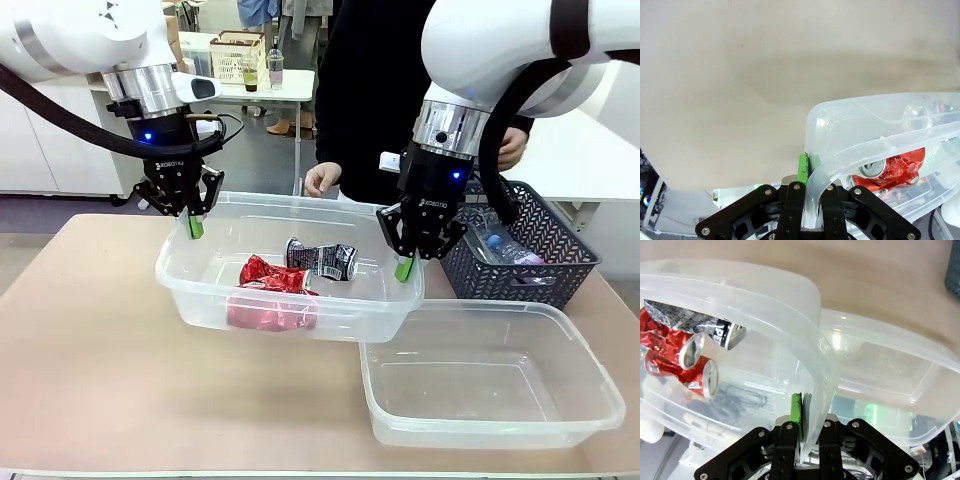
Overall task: Sort the waste into each basket.
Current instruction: Offer the picked Organizing box to the human, then release the Organizing box you were holding.
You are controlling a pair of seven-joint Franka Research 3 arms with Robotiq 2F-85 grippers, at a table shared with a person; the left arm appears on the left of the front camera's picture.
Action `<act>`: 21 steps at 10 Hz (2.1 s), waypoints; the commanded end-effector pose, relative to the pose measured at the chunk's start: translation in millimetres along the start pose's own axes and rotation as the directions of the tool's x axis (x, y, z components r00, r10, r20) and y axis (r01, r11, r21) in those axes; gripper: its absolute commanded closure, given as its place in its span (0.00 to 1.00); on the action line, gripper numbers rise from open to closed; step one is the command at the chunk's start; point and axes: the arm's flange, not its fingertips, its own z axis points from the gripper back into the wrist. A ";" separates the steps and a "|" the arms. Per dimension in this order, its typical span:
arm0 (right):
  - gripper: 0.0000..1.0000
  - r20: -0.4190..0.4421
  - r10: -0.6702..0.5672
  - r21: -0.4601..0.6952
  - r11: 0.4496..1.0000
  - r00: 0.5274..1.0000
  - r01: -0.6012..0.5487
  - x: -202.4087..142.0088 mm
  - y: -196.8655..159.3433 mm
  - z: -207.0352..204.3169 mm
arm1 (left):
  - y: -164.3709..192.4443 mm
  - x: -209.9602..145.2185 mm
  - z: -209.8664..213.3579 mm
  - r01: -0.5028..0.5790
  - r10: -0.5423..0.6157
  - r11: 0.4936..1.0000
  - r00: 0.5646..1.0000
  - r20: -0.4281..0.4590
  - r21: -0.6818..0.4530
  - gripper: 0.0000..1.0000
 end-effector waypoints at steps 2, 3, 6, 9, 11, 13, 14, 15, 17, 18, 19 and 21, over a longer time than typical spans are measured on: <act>0.93 0.007 0.009 0.003 1.000 1.000 -0.009 -3.0 2.1 4.9 | 1.4 0.5 0.8 0.007 -0.007 1.000 1.000 0.020 0.010 0.96; 0.93 0.007 0.009 0.003 1.000 1.000 -0.009 -3.0 2.1 4.9 | 1.4 0.5 0.8 0.007 -0.007 1.000 1.000 0.020 0.010 0.96; 0.93 -0.028 0.011 -0.020 1.000 1.000 -0.011 16.4 2.4 7.7 | -3.1 13.0 7.4 -0.005 0.005 1.000 1.000 0.004 0.004 0.96; 0.93 -0.048 0.063 -0.063 0.996 0.997 -0.066 76.9 9.0 40.3 | -13.8 71.7 30.7 -0.075 0.074 0.997 0.997 0.030 0.034 0.96; 0.93 -0.063 0.074 -0.048 0.996 0.995 -0.077 115.8 6.9 47.2 | -15.3 108.5 28.9 -0.074 0.074 0.997 0.997 0.013 0.016 0.96; 0.93 -0.096 0.049 -0.048 0.997 0.994 -0.054 140.7 5.0 35.8 | -12.4 136.4 14.4 -0.091 0.091 0.996 0.996 -0.017 0.009 0.96; 0.93 -0.077 0.031 -0.036 0.999 0.997 -0.034 143.6 2.9 31.4 | -11.0 144.6 5.8 -0.093 0.093 0.996 0.995 -0.041 0.007 0.96; 0.93 -0.069 0.044 -0.019 0.999 0.997 -0.045 144.6 2.1 25.9 | 7.2 123.7 13.1 -0.066 0.066 0.998 0.998 -0.008 0.022 0.96; 0.93 -0.082 0.000 -0.068 0.998 0.997 -0.006 143.4 -17.4 24.1 | 7.2 123.7 13.1 -0.066 0.066 0.998 0.998 -0.008 0.022 0.96; 0.93 -0.082 0.000 -0.068 0.998 0.997 -0.006 143.4 -17.4 24.1 | 7.2 123.7 13.1 -0.066 0.066 0.998 0.998 -0.008 0.022 0.96; 0.93 -0.082 0.000 -0.068 0.998 0.997 -0.006 143.4 -17.4 24.1 | 7.2 123.7 13.1 -0.066 0.066 0.998 0.998 -0.008 0.022 0.96; 0.93 -0.082 0.000 -0.068 0.998 0.997 -0.006 143.4 -17.4 24.1 | 7.2 123.7 13.1 -0.066 0.066 0.998 0.998 -0.008 0.022 0.96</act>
